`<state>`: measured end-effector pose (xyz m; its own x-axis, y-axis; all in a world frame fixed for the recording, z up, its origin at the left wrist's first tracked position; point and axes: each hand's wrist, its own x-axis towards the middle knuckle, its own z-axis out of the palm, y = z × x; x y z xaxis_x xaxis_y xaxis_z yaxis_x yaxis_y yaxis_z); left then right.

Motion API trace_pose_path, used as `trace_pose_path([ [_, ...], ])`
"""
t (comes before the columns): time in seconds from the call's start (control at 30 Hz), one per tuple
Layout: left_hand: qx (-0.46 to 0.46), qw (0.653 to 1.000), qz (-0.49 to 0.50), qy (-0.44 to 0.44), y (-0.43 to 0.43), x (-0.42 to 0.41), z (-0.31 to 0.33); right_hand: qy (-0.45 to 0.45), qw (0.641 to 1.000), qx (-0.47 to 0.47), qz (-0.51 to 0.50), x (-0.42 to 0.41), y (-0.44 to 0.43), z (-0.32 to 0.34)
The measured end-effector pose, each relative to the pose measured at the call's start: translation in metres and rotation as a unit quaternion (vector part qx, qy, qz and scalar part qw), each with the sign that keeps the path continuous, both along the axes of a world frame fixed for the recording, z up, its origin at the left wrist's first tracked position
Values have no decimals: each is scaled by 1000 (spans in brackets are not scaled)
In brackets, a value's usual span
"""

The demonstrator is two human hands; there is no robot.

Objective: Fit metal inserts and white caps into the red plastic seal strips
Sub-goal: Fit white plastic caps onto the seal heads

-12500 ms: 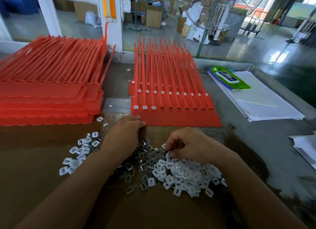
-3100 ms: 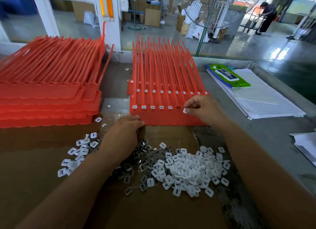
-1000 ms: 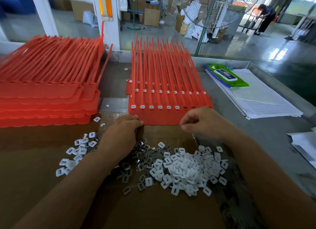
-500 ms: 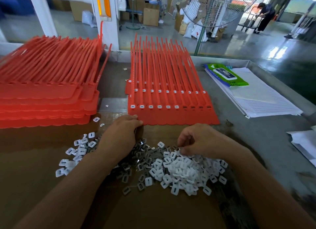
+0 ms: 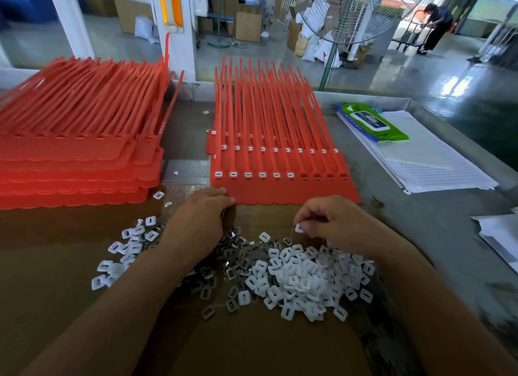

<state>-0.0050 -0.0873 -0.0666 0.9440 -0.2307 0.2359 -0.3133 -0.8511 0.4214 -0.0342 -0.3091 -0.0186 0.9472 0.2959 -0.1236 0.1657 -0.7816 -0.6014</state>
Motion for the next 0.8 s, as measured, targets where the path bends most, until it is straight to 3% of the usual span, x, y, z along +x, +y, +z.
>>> trace_pose_path([
  [0.3, 14, 1000, 6, -4, -1, -1, 1, -62, 997, 29, -39, 14, -11, 1],
  [0.6, 9, 1000, 0, -10, -1, -2, 0, -139, 976, 51, -162, 69, -26, -11],
  [0.8, 4, 1000, 5, -7, -1, -1, -1, -131, 972, 35, -194, 93, -21, -21],
])
